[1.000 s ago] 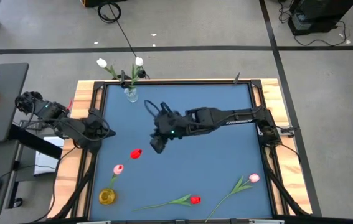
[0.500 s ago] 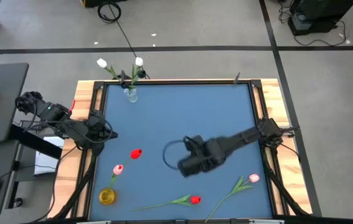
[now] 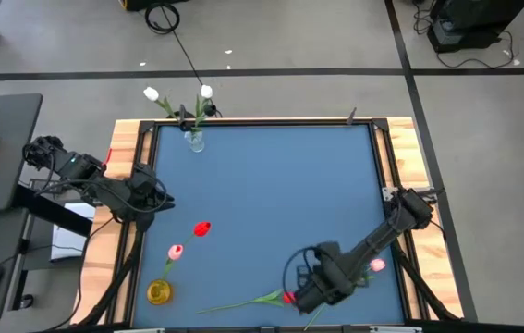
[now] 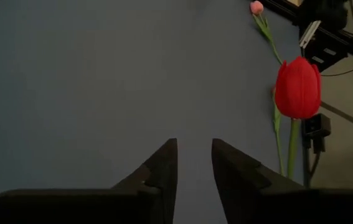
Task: Sort flowers into vase by color
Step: Put the pink tulip into the yellow vase
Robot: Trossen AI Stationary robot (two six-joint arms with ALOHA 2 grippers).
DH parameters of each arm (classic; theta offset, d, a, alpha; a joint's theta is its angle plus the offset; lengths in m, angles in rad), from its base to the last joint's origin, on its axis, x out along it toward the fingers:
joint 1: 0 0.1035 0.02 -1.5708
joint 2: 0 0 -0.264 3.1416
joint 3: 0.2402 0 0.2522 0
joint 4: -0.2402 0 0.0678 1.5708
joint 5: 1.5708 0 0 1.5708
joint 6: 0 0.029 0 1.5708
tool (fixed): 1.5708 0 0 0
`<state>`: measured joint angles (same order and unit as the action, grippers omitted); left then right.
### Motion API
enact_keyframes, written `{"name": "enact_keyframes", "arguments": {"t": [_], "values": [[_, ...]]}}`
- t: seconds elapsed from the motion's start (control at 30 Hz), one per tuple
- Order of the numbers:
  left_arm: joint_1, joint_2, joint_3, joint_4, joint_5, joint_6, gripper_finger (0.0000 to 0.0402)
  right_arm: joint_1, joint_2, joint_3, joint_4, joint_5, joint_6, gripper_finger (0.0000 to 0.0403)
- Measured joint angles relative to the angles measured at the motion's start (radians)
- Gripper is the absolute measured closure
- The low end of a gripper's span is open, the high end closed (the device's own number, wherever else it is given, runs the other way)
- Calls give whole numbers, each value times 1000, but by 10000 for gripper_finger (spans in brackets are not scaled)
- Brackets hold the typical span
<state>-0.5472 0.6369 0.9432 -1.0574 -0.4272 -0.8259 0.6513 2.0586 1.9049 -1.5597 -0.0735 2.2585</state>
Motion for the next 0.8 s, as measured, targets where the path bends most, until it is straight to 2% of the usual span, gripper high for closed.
{"name": "enact_keyframes", "arguments": {"t": [0.1,0.27,0.4,0.8], "values": [[0,0,0,2,13,-12,296,34,0,-60,18,-100,41,252],[0,0,0,1,15,-22,296,65,0,-181,168,-178,80,252],[0,0,0,0,51,-42,296,74,0,-275,299,-186,96,252],[0,5,0,-3,75,-81,296,82,0,-427,451,-200,106,252]]}}
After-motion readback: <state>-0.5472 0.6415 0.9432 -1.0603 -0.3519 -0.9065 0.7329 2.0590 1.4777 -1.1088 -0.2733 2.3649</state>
